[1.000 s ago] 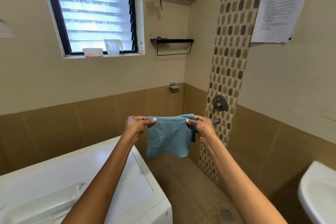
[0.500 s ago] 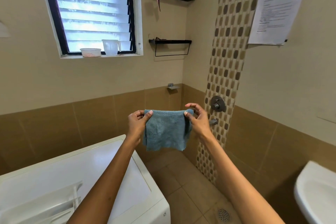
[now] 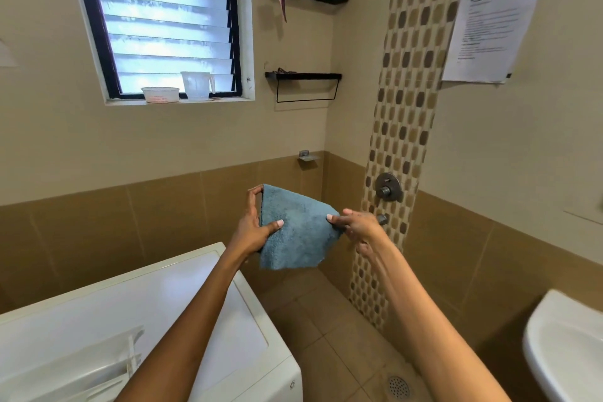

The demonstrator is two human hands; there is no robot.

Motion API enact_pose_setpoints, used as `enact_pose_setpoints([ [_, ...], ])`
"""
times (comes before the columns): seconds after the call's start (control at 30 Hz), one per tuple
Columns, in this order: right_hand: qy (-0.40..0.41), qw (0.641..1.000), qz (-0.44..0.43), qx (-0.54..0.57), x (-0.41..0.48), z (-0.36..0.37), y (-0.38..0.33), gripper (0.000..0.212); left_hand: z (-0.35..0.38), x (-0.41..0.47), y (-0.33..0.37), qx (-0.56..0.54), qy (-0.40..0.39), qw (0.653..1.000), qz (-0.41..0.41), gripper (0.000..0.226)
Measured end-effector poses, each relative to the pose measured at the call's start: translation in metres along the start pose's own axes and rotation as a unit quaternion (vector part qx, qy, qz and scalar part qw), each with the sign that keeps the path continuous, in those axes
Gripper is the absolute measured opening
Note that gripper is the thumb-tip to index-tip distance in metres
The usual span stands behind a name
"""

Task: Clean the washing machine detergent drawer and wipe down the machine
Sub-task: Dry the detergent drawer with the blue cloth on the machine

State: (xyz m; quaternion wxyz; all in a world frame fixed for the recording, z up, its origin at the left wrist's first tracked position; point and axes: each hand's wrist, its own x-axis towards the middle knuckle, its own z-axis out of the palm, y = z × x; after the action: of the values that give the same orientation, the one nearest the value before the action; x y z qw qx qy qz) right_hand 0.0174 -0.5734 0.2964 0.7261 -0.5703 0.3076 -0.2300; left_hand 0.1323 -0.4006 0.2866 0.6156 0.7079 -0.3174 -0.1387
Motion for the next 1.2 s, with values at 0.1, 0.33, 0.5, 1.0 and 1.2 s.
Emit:
enact_pose_setpoints([
  [0.1,-0.083,0.988,0.123,0.05,-0.004,-0.005,0.004,0.007,-0.003,0.002,0.007,0.021,-0.019,1.0,0.013,0.073],
  [0.33,-0.071,0.993,0.092,0.03,0.0,-0.008,0.011,0.015,-0.008,0.014,0.005,0.005,-0.047,0.999,-0.012,0.066],
  [0.5,-0.061,0.987,0.14,0.047,0.002,-0.006,0.019,0.011,-0.001,0.013,0.003,-0.01,-0.026,1.0,0.001,0.06],
  [1.0,0.017,0.994,0.112,-0.015,-0.021,-0.051,0.038,0.021,0.036,0.024,0.012,0.027,-0.178,0.983,0.03,0.016],
  [1.2,0.177,0.981,0.076,-0.026,-0.047,-0.128,0.034,0.054,0.107,0.033,0.01,0.13,-0.254,0.957,0.06,0.021],
])
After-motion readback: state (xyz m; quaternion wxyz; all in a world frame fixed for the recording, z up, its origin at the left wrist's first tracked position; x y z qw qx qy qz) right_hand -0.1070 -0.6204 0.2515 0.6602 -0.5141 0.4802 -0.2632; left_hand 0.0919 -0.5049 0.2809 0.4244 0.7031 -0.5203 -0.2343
